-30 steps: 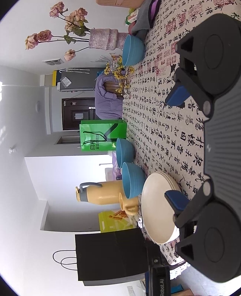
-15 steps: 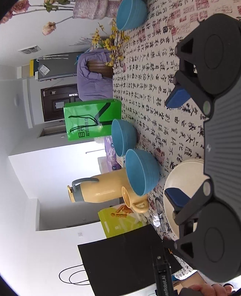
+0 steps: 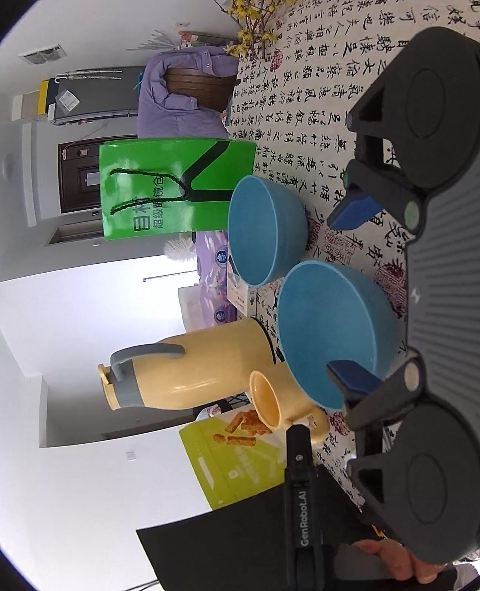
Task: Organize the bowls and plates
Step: 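Close the left gripper on a blue bowl rim while the right gripper grips another, then carry both held blue bowls across the table toward the vase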
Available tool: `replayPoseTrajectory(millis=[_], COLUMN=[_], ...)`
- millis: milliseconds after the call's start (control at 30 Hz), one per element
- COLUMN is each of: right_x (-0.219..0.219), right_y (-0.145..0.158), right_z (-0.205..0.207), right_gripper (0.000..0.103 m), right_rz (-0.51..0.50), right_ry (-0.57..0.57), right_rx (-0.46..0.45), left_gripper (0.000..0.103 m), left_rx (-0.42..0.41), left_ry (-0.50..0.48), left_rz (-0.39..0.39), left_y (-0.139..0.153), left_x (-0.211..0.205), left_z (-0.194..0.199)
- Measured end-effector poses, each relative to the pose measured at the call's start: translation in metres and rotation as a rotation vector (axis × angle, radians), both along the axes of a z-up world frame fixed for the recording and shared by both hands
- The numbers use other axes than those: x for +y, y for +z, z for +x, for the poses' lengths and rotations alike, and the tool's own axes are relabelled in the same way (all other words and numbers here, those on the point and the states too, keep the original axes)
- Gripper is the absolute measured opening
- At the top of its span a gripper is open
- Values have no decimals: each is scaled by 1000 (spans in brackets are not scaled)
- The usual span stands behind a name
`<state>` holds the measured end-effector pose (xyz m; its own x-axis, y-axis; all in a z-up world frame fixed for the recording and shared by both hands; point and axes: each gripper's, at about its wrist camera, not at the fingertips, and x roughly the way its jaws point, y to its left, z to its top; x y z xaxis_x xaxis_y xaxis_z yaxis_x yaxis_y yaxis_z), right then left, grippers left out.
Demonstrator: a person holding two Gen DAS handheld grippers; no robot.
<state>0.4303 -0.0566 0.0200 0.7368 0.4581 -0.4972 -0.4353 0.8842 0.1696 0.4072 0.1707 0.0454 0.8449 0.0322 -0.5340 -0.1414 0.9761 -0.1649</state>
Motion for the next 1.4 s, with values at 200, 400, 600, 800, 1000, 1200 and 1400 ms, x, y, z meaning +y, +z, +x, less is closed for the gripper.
replayPoseTrajectory(millis=[200,400,600,800,1000,1200,1400], right_x=[14,20,22,22,14,-13,-60], right_y=[-27,-51,-56,-51,-38,-20,-3], right_z=[56,75,76,74,66,48,26], right_gripper=[47,24,14,12,11,11,10], right_rz=[14,11,5,1,17,42,56], right_ry=[-19,-33,-34,-51,-59,-79,-125], right_rx=[133,185,162,140,119,91,66], left_gripper=[50,18,10,10,10,10,10], left_rx=[105,141,169,160,136,111,92], left_ry=[-35,-66,-75,-87,-84,-95,-138], left_rz=[-60,-70,-53,-16,8,13,19], left_y=[-27,-43,-47,-39,-21,-4,3], left_x=[3,4,0,-5,-17,-45,-98], left_z=[43,62,67,65,55,39,20])
